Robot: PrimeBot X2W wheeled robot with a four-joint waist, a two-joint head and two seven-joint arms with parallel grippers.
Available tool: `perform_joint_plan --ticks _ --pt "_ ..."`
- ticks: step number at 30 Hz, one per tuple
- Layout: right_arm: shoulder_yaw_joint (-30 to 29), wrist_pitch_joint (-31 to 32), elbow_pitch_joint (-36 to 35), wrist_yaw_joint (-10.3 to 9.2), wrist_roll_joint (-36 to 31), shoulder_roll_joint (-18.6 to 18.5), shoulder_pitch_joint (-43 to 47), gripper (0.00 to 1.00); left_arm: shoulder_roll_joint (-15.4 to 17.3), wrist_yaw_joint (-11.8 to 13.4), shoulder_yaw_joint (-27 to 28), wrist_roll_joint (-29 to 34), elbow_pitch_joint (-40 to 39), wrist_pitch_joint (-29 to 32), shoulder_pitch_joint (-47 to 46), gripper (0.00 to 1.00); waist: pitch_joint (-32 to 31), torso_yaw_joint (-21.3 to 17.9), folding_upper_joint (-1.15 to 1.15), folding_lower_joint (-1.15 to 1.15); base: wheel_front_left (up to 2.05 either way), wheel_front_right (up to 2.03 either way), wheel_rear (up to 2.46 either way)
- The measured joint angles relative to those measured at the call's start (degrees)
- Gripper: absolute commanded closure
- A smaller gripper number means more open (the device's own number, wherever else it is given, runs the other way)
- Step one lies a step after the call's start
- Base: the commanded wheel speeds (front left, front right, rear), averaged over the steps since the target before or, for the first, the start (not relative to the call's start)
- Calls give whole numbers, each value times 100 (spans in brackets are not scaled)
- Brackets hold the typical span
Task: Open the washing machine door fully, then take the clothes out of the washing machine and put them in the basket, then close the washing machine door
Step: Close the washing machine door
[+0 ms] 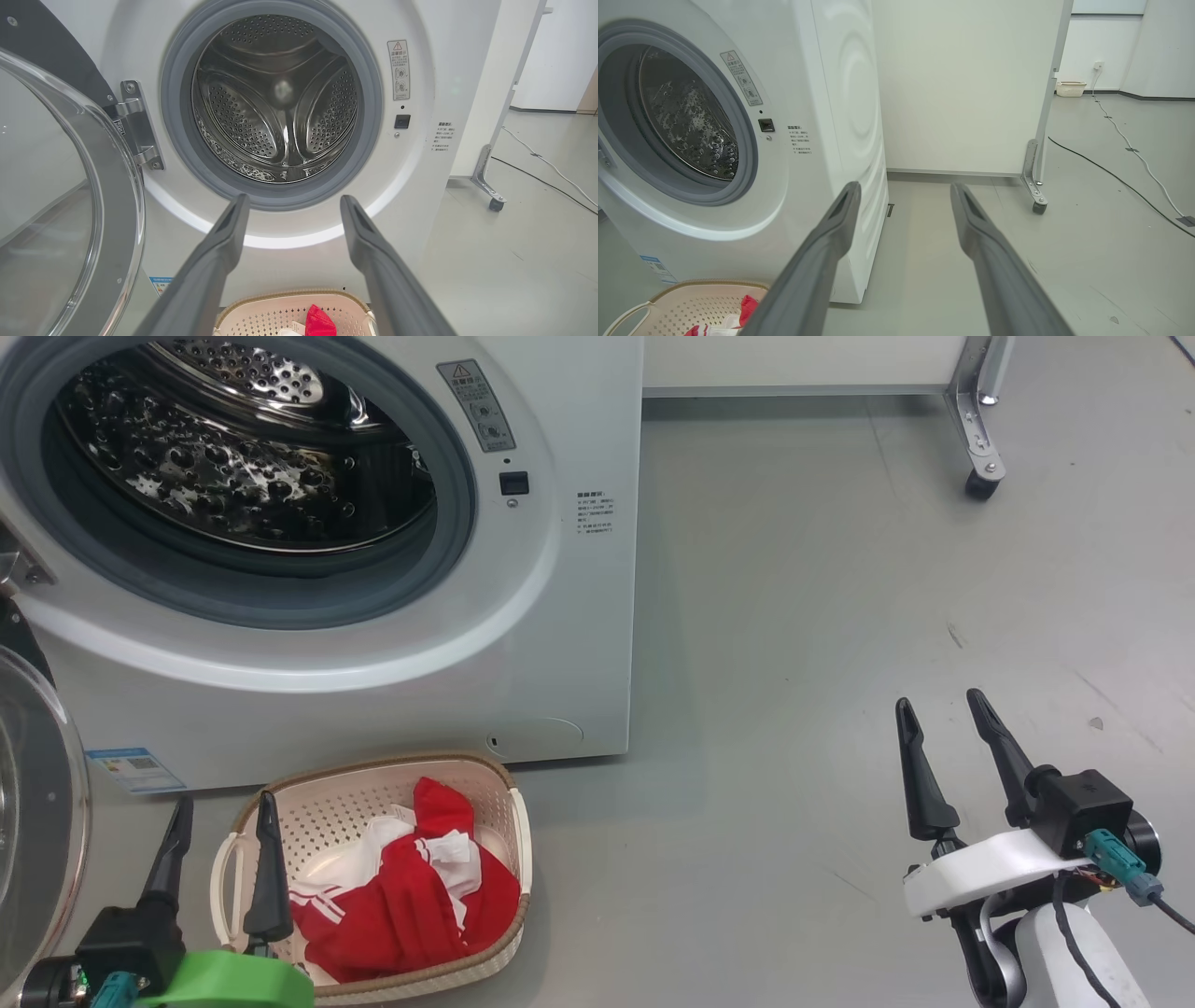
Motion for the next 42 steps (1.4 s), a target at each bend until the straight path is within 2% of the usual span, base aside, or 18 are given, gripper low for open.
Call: perform_joint_plan --ticks 22,42 --pt "-47 0 -1 0 -5 11 1 0 0 154 -22 -55 -110 0 0 0 -4 110 0 0 -104 104 0" --pt "-46 0 14 0 -8 16 40 0 0 149 -208 -201 -90 0 108 0 -119 206 0 0 -25 25 0"
